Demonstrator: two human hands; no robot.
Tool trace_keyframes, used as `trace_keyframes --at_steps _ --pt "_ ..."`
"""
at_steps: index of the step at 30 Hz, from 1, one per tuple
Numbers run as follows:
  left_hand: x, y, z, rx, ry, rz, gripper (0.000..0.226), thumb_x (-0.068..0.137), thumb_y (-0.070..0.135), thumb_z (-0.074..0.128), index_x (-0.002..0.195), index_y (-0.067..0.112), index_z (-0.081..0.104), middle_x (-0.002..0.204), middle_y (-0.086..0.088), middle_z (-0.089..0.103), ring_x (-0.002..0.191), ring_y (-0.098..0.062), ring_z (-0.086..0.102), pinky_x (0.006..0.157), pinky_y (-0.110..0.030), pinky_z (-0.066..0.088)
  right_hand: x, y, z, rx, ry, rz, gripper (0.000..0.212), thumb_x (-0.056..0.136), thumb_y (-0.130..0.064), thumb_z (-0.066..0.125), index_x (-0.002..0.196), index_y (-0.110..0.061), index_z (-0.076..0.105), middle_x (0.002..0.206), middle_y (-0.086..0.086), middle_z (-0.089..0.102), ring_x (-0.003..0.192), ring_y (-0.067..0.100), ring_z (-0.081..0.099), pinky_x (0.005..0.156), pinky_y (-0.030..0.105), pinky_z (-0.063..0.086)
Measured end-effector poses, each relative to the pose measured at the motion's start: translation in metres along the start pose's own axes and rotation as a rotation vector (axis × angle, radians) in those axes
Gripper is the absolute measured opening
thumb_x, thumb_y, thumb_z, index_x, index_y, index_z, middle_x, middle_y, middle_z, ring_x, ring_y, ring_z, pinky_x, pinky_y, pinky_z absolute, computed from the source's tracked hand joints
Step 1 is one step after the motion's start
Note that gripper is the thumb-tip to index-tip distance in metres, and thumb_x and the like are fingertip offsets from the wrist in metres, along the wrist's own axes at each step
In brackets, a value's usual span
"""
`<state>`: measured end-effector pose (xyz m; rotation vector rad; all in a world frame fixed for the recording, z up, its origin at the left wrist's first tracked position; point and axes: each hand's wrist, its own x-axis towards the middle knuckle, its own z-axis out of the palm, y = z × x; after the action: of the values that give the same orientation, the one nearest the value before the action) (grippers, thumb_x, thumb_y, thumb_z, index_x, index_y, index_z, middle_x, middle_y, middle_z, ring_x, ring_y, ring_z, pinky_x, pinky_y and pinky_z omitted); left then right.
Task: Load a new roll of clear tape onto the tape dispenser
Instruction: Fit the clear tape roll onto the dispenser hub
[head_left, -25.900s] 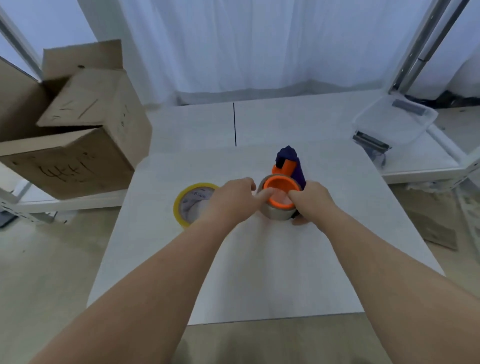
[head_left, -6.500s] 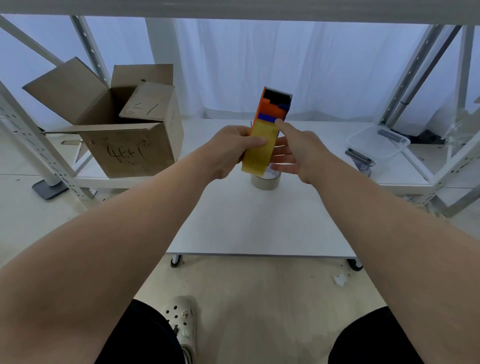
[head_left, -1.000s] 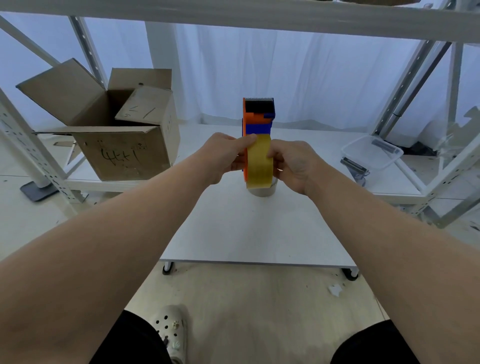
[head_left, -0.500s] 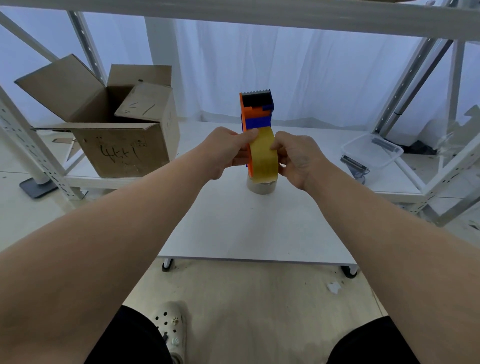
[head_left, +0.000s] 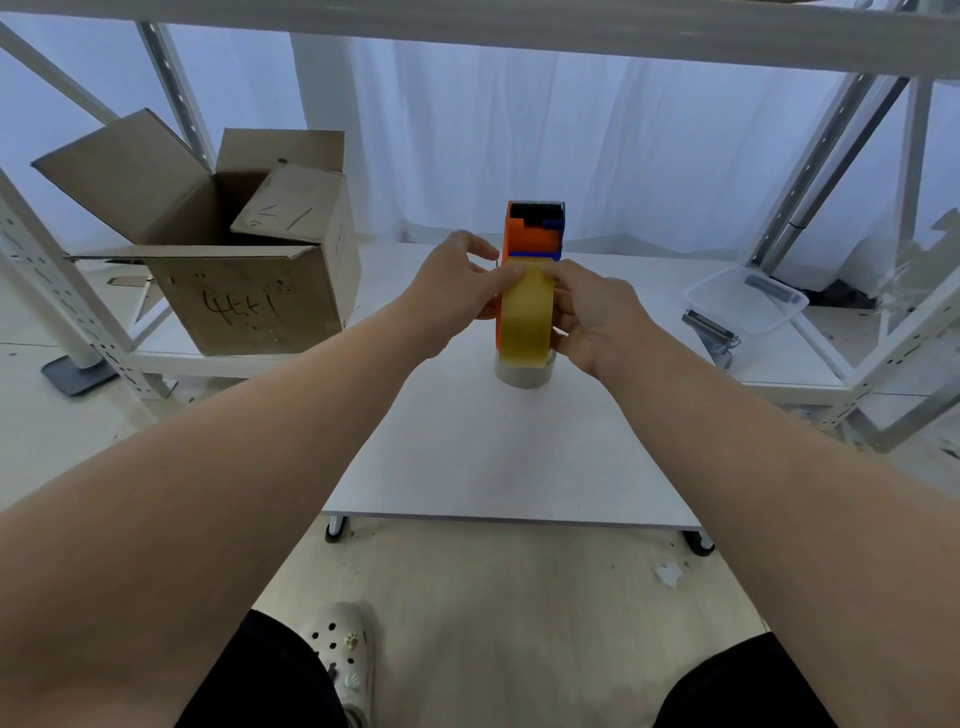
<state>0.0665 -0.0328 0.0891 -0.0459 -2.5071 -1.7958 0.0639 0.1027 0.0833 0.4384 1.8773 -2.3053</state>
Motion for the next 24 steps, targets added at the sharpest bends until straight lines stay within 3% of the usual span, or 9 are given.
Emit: trace_keyframes --at_steps 2,5,8,10,13,18,24 --pt "-0.001 -0.001 -0.002 0.119 -0.024 0.095 0.024 0.091 0.028 0.060 0.109 0.016 0.049 0.094 -0.011 0.066 0.077 -0.014 0.063 0.066 -0.019 0.053 0.000 -0.001 -0.002 0.037 0.003 0.053 0.042 0.085 -0.019 0.067 0.124 -0.011 0.053 0.113 0.014 0.066 0.092 0.028 0.066 0.070 0.040 0.052" --pt "-0.005 -0.004 -0.001 0.233 -0.073 0.180 0.015 0.091 0.022 0.058 0.106 0.017 0.058 0.096 -0.013 0.069 0.076 -0.014 0.060 0.076 -0.028 0.053 0.001 -0.002 -0.005 0.041 0.016 0.096 0.045 0.087 -0.022 0.065 0.129 -0.012 0.051 0.115 0.012 0.067 0.096 0.029 0.066 0.079 0.044 0.051" --pt "-0.004 -0.007 0.002 0.386 -0.091 0.234 0.020 0.090 0.023 0.059 0.110 0.018 0.060 0.102 -0.004 0.068 0.086 -0.014 0.062 0.083 -0.029 0.051 0.003 -0.003 -0.008 0.072 0.027 0.103 0.045 0.087 -0.022 0.065 0.128 -0.011 0.052 0.115 0.010 0.068 0.100 0.029 0.066 0.090 0.047 0.049" --pt "-0.003 -0.007 0.003 0.391 -0.072 0.248 0.018 0.089 0.024 0.060 0.106 0.020 0.059 0.100 -0.003 0.068 0.086 -0.014 0.063 0.082 -0.027 0.051 0.004 -0.004 -0.010 0.059 0.011 0.086 0.048 0.085 -0.019 0.068 0.129 -0.010 0.051 0.118 0.011 0.066 0.102 0.029 0.065 0.096 0.050 0.047" --pt "0.000 -0.008 0.003 0.343 -0.059 0.243 0.021 0.089 0.023 0.060 0.110 0.020 0.057 0.095 -0.003 0.068 0.075 -0.009 0.062 0.074 -0.021 0.050 0.004 -0.005 -0.013 0.064 -0.026 0.042 0.046 0.082 -0.004 0.067 0.125 -0.006 0.052 0.115 0.014 0.065 0.101 0.030 0.065 0.090 0.047 0.050" --pt "0.002 -0.007 0.001 0.356 -0.077 0.232 0.025 0.090 0.021 0.061 0.113 0.014 0.055 0.090 -0.007 0.069 0.074 -0.014 0.064 0.076 -0.024 0.052 0.003 -0.005 -0.013 0.004 -0.029 -0.013 0.041 0.081 -0.002 0.068 0.118 -0.004 0.051 0.095 0.010 0.065 0.097 0.028 0.065 0.085 0.042 0.051" --pt "0.002 -0.011 0.010 0.367 -0.011 0.281 0.003 0.091 0.016 0.057 0.091 0.014 0.055 0.086 -0.006 0.064 0.072 -0.015 0.061 0.075 -0.032 0.053 0.005 -0.004 -0.013 0.046 0.014 -0.031 0.040 0.081 -0.001 0.068 0.117 -0.004 0.050 0.112 0.015 0.065 0.103 0.029 0.064 0.096 0.047 0.049"
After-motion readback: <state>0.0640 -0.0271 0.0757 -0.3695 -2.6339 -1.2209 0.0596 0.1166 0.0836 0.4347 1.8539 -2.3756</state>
